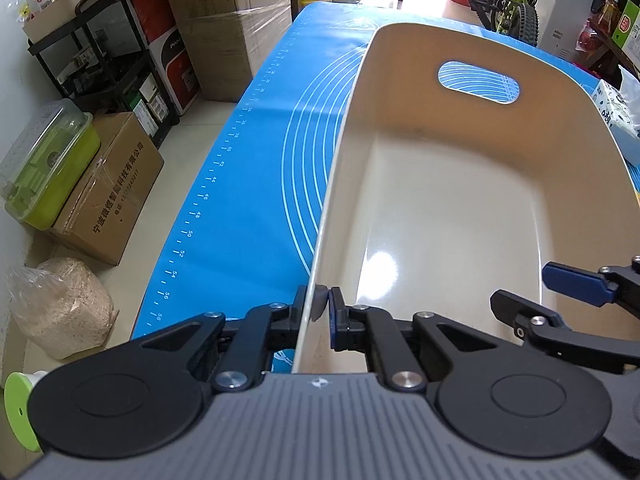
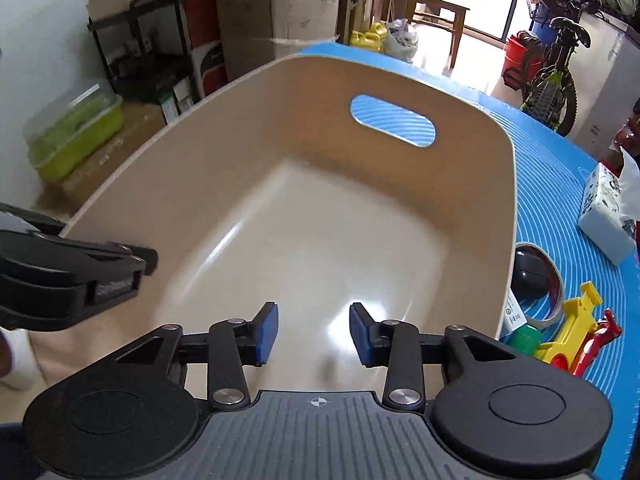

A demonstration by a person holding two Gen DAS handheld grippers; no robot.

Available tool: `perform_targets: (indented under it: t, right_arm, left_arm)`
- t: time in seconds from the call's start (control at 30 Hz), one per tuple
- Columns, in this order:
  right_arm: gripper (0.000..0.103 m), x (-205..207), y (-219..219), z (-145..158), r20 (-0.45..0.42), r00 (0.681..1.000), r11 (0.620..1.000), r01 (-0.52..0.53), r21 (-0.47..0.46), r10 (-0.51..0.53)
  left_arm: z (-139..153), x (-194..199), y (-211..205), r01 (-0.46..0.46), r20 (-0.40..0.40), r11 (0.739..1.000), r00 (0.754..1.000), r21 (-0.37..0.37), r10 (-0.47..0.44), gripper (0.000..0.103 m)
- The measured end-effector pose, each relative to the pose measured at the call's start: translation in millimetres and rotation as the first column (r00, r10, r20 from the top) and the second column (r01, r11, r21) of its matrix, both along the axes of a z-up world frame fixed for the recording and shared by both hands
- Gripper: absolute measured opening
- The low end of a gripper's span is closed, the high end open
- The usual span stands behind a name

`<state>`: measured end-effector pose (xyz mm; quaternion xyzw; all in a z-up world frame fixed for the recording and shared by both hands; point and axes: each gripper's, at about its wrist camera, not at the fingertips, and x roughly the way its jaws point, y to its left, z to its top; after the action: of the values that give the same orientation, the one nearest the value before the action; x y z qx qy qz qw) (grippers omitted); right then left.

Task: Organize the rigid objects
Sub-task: 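Move the right tool to the red-patterned gift box and grasp it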

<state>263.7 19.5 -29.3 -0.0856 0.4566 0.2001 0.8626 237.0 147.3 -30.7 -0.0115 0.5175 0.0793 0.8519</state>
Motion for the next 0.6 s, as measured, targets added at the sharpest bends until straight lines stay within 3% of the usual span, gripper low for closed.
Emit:
perform_targets:
  t: [0.17, 0.33, 0.47, 0.6]
  right_arm:
    - [0.066, -9.3, -23.1, 29.5, 0.072, 0.997, 0.997, 0.036, 0.071, -0.041]
    - [0.069, -10.9, -63.8, 56.4, 0.14, 0.982, 0.988, 0.111, 0.11, -0.126]
    - [0.073, -3.9, -102.6, 60.4, 0.168, 0.962, 0.975, 0.199, 0.099, -0.214]
    - [0.073, 3.2, -146.3, 45.3, 0.155, 0.939, 0.951, 0.303, 0.055, -0.308]
  left_arm:
    - [-0.9, 0.3, 1.1, -0.001, -0.002, 1.0, 1.0, 0.0, 0.001, 0.011]
    - [-0.7, 0.1, 1.2, 0.0, -0.002, 1.0, 1.0, 0.001, 0.0, 0.011]
    - [-0.5, 0.2, 0.8, -0.001, -0.002, 1.0, 1.0, 0.002, 0.001, 0.012]
    - [-1.0, 0.2, 0.6, 0.0, -0.001, 1.0, 1.0, 0.004, 0.0, 0.012]
